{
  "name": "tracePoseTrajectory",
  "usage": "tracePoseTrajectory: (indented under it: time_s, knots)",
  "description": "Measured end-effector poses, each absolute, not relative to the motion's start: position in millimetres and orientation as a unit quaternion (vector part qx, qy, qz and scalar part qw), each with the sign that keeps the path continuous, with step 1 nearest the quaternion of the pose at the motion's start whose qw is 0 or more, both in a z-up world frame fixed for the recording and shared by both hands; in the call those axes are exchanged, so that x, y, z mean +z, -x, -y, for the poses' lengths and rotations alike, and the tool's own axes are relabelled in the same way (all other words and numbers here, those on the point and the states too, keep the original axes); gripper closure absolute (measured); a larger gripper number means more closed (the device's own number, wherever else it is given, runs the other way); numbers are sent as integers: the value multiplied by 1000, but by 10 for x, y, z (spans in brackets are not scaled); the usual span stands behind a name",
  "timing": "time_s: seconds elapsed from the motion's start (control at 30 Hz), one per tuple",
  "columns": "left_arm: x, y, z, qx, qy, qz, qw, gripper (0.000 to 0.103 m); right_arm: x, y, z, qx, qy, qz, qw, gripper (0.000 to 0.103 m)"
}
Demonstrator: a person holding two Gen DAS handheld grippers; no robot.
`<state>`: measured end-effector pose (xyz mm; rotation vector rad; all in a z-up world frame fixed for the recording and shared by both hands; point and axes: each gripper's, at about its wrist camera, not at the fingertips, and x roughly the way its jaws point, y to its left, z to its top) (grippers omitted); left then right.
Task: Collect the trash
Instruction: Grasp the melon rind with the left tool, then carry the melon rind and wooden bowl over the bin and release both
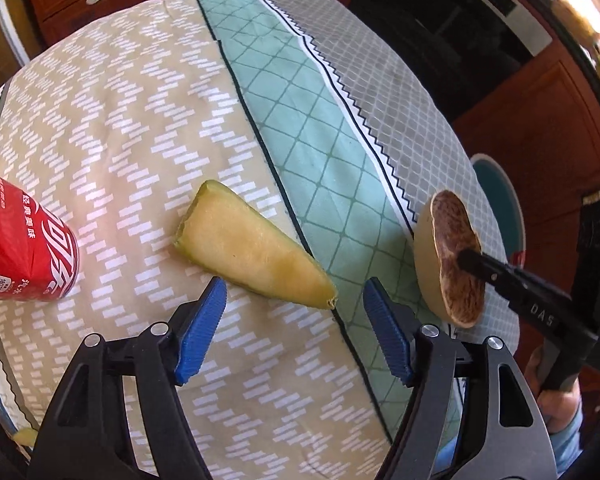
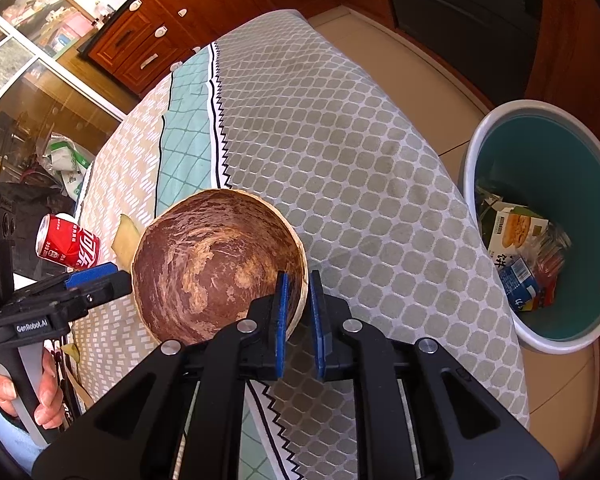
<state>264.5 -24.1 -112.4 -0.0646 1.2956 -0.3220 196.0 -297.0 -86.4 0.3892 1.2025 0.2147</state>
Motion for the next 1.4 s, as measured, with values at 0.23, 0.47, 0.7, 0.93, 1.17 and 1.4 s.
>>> tracePoseTrajectory:
  time_s: [0.23, 0.47, 0.7, 0.93, 1.17, 1.4]
  knots:
    - [-1247, -2769, 411, -81, 1, -592, 802, 27, -862, -1914, 3024, 109, -179, -556, 804, 93]
    - [-1301, -2845, 763, -108, -74, -570, 811, 60, -860, -1996, 3051, 121, -176, -557, 803, 91]
    - [-1239, -2557, 699, -110, -79, -573, 808, 61, -880, -2056, 2908, 142, -169, -551, 805, 90]
    - [-1017, -2040, 619, -113, -81, -555, 820, 61, -714, -1942, 3100, 143, -197, -525, 816, 96]
    - [-726, -1772, 901, -150, -82, -535, 828, 61, -426, -1785, 3601, 100, -223, -488, 838, 96]
    - [-496, -1622, 1488, -200, -101, -507, 832, 61, -172, -1530, 4349, 31, -245, -447, 860, 96]
